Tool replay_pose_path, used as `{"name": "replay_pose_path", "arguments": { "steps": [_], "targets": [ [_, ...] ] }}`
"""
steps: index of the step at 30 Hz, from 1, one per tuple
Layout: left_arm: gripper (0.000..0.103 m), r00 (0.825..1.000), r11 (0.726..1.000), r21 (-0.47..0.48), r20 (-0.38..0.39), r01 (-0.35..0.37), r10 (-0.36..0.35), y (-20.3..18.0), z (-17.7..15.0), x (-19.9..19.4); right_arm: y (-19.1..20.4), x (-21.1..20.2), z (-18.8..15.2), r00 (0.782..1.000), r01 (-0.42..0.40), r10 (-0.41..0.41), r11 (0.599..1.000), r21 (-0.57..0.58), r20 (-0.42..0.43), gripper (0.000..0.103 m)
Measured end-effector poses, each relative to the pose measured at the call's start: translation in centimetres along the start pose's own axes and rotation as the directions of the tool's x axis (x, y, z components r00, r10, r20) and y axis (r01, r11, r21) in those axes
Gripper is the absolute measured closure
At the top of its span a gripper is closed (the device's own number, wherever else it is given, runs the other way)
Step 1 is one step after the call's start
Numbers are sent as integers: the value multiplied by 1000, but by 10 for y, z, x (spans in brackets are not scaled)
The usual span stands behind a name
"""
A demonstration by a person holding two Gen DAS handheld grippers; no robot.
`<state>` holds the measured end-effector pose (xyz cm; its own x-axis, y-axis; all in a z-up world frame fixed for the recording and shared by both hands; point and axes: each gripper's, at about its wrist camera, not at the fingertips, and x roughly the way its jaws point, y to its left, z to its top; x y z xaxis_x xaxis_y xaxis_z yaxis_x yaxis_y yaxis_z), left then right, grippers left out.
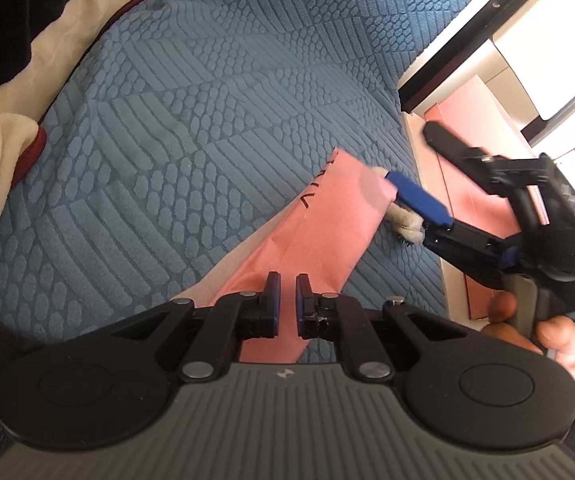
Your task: Fold shopping bag
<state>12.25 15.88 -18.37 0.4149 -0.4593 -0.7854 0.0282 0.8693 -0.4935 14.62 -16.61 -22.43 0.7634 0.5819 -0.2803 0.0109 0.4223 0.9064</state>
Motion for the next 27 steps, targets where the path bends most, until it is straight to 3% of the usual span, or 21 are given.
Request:
{"name": "replay_pose_path", "arguments": {
  "steps": [2, 6, 11, 18, 21, 24, 27],
  "targets": [
    [92, 1000, 1000, -5, -4, -1, 1, 1, 0, 0, 0, 4, 0, 998, 63, -63, 998, -1, -5, 43],
    [92, 1000, 1000, -2, -4, -9, 9, 0, 0, -1, -3, 13, 2, 993, 113, -113, 993, 19, -32, 43],
    [92, 1000, 1000, -7, -9, 2, -2, 1, 0, 0, 0, 21, -2, 966, 248, -250, 968, -41, -71, 45],
    [92, 1000, 1000, -13, -10, 5, -6, 1, 2, 1, 6, 21, -11, 947, 314, -318, 945, -87, -43, 50],
    [92, 1000, 1000, -14, -11, 6, -6, 1, 2, 1, 6, 25, -12, 951, 299, -303, 951, -79, -57, 47],
    [92, 1000, 1000, -26, -9, 13, -13, 3, 2, 1, -6, 29, -12, 975, 199, -195, 979, 36, -102, 46],
    [92, 1000, 999, -44, -8, 24, -24, 7, 4, 0, -2, 36, -17, 981, 149, -145, 989, 20, -129, 46]
  ]
}}
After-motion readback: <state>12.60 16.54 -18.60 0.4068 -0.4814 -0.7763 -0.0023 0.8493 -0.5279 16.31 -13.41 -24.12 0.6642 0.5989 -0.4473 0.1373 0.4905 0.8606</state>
